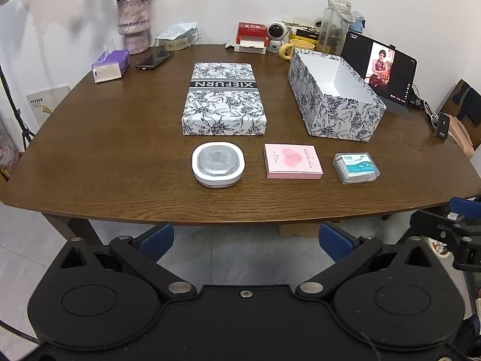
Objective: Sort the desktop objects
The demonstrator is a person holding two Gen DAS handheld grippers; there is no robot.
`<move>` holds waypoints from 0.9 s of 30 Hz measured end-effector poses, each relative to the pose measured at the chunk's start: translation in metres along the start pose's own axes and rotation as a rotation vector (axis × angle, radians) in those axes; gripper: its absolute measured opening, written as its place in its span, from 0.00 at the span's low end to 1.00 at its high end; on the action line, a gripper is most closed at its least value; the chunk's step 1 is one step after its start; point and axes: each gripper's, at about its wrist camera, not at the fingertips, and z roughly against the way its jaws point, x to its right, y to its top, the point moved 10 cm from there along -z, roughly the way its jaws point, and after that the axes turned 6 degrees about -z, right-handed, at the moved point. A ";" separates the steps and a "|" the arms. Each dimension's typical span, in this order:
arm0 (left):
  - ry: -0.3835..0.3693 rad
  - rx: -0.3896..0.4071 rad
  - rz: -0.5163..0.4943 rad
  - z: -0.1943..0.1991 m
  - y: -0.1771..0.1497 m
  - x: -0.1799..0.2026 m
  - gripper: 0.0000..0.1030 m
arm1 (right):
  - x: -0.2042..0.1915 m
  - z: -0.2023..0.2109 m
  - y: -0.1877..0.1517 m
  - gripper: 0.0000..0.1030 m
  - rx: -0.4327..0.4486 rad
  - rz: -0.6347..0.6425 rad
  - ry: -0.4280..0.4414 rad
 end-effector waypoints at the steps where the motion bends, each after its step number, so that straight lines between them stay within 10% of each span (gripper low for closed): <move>1: -0.001 0.000 0.000 0.000 0.000 0.001 1.00 | 0.000 0.000 0.000 1.00 -0.001 -0.001 0.001; 27: 0.010 -0.007 0.020 0.001 -0.001 -0.001 1.00 | -0.004 -0.001 -0.001 1.00 -0.007 0.005 0.018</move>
